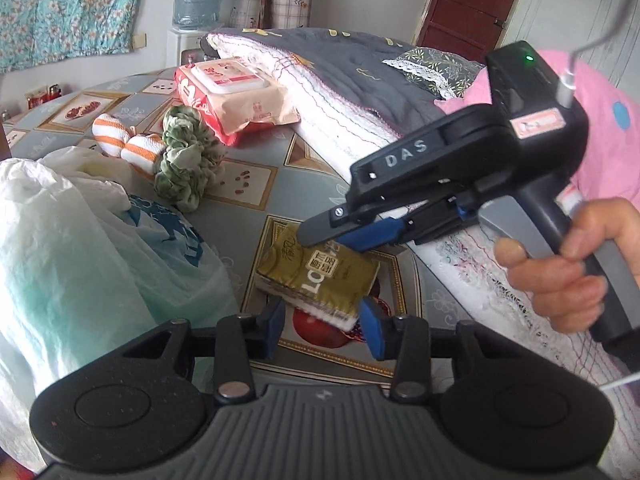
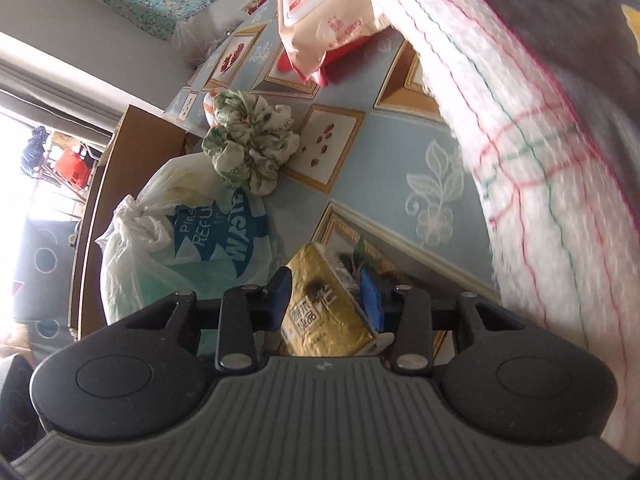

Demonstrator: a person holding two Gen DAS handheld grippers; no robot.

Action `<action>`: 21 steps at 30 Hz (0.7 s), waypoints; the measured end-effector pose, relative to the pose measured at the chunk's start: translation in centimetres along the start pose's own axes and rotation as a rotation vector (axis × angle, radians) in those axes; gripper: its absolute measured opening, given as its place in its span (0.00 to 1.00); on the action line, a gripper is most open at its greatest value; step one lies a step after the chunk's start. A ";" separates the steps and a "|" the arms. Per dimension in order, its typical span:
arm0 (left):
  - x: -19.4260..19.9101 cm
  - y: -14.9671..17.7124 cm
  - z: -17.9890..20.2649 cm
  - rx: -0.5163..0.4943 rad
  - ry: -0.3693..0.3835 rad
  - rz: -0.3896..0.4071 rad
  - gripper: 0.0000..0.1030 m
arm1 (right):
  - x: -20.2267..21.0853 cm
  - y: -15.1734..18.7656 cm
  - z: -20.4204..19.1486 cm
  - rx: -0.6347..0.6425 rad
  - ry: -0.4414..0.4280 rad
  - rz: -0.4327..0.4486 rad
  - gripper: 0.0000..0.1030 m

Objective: Organize soft objects
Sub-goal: 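Move the right tool back to the pile over the green floral scrunchie, then grasp the green floral scrunchie with the right tool and lift it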

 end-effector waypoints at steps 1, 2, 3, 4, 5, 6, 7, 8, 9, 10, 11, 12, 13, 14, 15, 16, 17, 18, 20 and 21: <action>-0.1 -0.1 0.0 0.004 0.001 -0.007 0.53 | -0.1 0.3 0.1 -0.017 -0.017 -0.012 0.37; -0.2 -0.2 0.0 0.009 -0.001 -0.012 0.59 | -0.2 0.6 0.1 -0.025 -0.035 -0.023 0.37; -0.3 -0.2 0.1 0.009 -0.004 -0.012 0.61 | -0.3 0.9 0.1 -0.029 -0.054 -0.035 0.37; -0.3 -0.3 0.2 0.004 -0.007 -0.013 0.62 | -0.4 1.2 0.0 -0.030 -0.067 -0.047 0.37; -0.5 -0.3 0.4 -0.002 -0.012 -0.019 0.66 | -0.5 1.4 0.0 -0.028 -0.077 -0.056 0.37; -0.7 -0.4 0.5 -0.007 -0.017 -0.025 0.68 | -0.5 1.5 -0.2 -0.023 -0.077 -0.059 0.37; -0.9 -0.5 0.6 -0.010 -0.023 -0.028 0.68 | -0.3 1.5 -0.3 -0.016 -0.065 -0.054 0.37; -1.0 -0.5 0.6 -0.014 -0.030 -0.032 0.68 | 0.1 1.3 -0.4 -0.006 -0.038 -0.037 0.38; -1.2 -0.5 0.6 -0.013 -0.037 -0.037 0.68 | 0.6 1.0 -0.6 0.008 -0.016 -0.014 0.38; -1.3 -0.6 0.6 -0.010 -0.043 -0.040 0.68 | 1.2 0.4 -0.7 0.021 -0.003 0.012 0.39; -1.4 -0.6 0.5 -0.007 -0.046 -0.039 0.68 | 1.7 -0.2 -1.0 0.029 -0.001 0.028 0.40; -1.5 -0.6 0.4 -0.005 -0.047 -0.037 0.68 | 2.0 -1.0 -1.3 0.040 -0.006 0.037 0.40; -1.4 -0.5 0.3 -0.003 -0.049 -0.036 0.68 | 2.1 -1.7 -1.8 0.051 -0.009 0.043 0.42; -1.5 -0.5 0.2 -0.001 -0.049 -0.035 0.68 | 2.1 -2.6 -2.5 0.068 -0.010 0.048 0.44; -1.5 -0.4 0.0 0.000 -0.047 -0.033 0.68 | 2.0 -3.4 -3.2 0.087 -0.009 0.053 0.46; -1.4 -0.4 -0.1 0.002 -0.046 -0.030 0.68 | 1.6 -4.5 -4.0 0.107 -0.008 0.055 0.49; -1.4 -0.3 -0.3 0.005 -0.046 -0.028 0.67 | 1.2 -5.3 -4.7 0.123 -0.006 0.055 0.51; -1.4 -0.3 -0.5 0.008 -0.044 -0.026 0.67 | 0.6 -6.3 -5.6 0.143 -0.003 0.054 0.52; -1.3 -0.3 -0.8 0.012 -0.038 -0.023 0.66 | -0.8 -8.1 -6.6 0.168 0.007 0.050 0.55; -1.2 -0.3 -1.0 0.012 -0.034 -0.021 0.66 | -1.5 -9.0 -7.1 0.180 0.014 0.048 0.56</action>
Point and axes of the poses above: each gripper's, at about its wrist camera, not at the fingertips, and x roughly against the way its jaws point, z to its right, y to its underside, the point moved 4 cm from there along -x, roughly the way its jaws point, and after that the axes turned 14 degrees about -z, right-handed, at the moved point
